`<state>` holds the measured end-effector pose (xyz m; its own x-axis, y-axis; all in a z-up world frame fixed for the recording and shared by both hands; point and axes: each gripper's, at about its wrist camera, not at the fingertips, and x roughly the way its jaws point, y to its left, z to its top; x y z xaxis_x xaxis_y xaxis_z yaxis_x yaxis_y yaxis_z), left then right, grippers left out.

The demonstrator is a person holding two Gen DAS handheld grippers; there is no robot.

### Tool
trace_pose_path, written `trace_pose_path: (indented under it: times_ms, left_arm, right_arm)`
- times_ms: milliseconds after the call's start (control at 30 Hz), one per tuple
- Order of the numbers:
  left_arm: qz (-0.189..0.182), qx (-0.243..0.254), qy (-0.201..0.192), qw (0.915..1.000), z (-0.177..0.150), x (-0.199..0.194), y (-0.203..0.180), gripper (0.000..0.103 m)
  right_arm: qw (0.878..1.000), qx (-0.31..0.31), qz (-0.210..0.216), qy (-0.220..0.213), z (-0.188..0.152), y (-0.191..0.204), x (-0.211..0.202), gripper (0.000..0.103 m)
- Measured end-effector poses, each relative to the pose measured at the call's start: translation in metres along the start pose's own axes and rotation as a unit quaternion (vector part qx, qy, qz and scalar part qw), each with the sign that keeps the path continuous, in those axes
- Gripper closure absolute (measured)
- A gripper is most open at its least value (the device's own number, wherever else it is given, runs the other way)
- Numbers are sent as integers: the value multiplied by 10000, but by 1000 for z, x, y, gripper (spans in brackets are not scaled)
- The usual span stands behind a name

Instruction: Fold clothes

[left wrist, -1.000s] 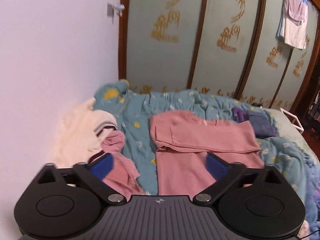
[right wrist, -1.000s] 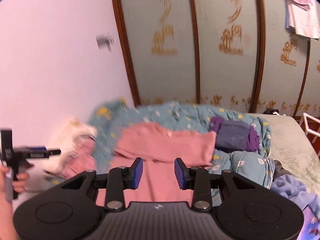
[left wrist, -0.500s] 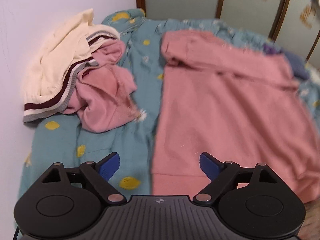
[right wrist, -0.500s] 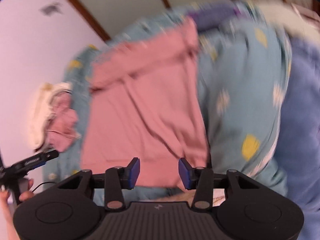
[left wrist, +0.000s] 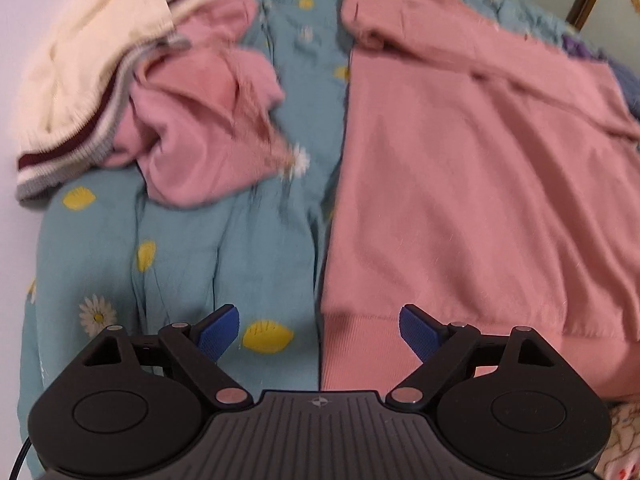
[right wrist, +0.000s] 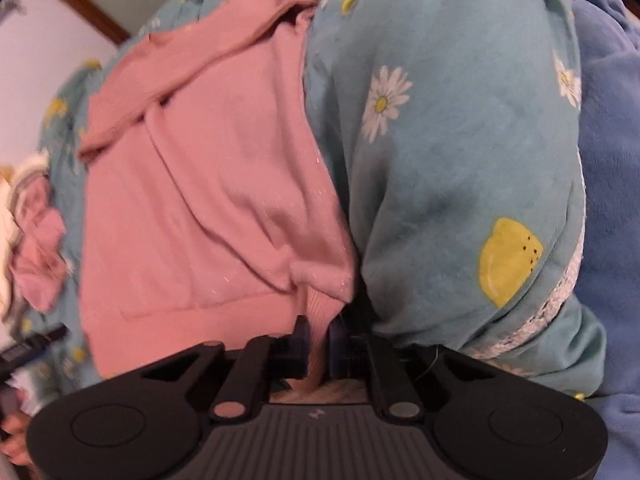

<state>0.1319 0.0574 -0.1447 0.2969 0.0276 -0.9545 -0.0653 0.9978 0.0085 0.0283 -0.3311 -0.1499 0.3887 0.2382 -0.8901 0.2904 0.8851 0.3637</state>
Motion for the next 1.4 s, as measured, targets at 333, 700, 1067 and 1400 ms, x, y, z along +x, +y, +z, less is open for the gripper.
trace_pose_path:
  times_ms: [333, 700, 1067, 1400]
  left_arm:
    - [-713, -95, 1073, 9916, 8, 41, 0, 58]
    - [-524, 323, 724, 9955, 0, 52, -17, 94]
    - [-242, 1034, -332, 9938, -36, -42, -21, 95]
    - [-272, 1093, -290, 9932, -49, -54, -1, 95]
  right_arm:
    - [9974, -29, 574, -424, 0, -14, -50, 96]
    - [9967, -9, 768, -256, 6, -12, -31, 95]
    - [9952, -80, 935, -269, 2, -12, -45, 95]
    - [9950, -323, 908, -277, -10, -15, -68, 100]
